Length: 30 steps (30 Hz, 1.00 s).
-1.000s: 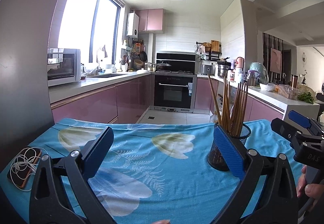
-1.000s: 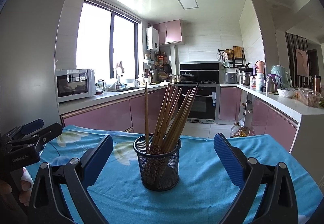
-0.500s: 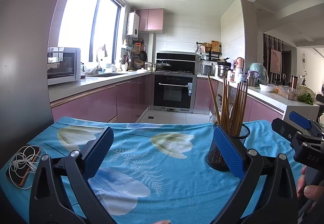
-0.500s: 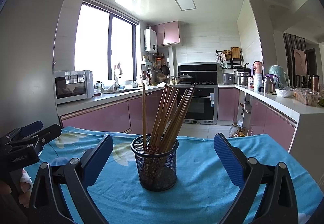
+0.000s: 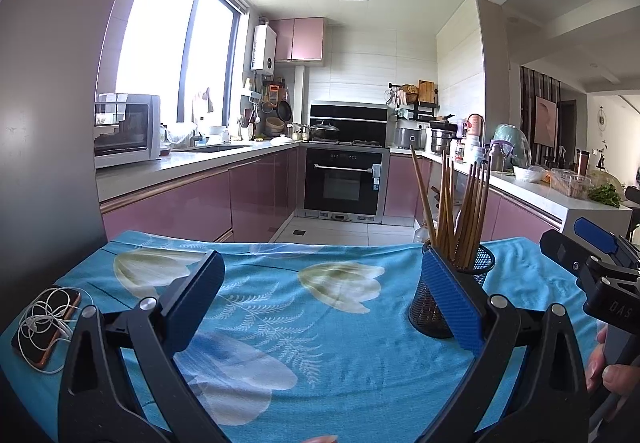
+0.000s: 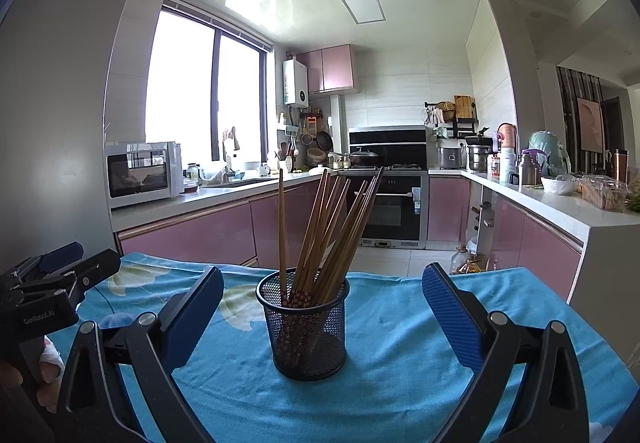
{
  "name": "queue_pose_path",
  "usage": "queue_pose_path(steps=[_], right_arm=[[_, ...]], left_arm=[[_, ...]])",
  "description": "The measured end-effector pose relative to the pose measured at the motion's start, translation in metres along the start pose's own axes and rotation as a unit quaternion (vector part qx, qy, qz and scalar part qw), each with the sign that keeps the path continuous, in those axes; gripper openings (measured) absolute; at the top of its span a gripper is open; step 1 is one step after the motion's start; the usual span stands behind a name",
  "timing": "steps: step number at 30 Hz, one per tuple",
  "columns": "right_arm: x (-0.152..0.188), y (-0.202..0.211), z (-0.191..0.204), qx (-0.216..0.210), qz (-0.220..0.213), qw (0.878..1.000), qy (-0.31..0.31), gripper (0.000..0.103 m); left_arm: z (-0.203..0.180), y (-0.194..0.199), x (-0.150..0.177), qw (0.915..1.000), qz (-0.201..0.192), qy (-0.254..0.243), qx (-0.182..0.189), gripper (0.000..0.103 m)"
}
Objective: Organize utensils
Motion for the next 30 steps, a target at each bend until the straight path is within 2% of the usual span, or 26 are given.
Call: queue_pose_path(steps=[30], right_arm=[[-0.0017,0.0007,-0.0012,0.001,0.002,1.0,0.0,0.096]], left_arm=[[-0.0006,-0.0037,0.0044,1.0,0.004,-0.001,-0.001,0.097]])
Point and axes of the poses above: each gripper's, at about its wrist camera, not at the fingertips, and y roughly against the way its jaws point, z to its left, x to its underside, the point moved 7 cm from there along -y, roughly the way its jaws point, and after that the axes turned 11 degrees about x, right-handed, at the moved point
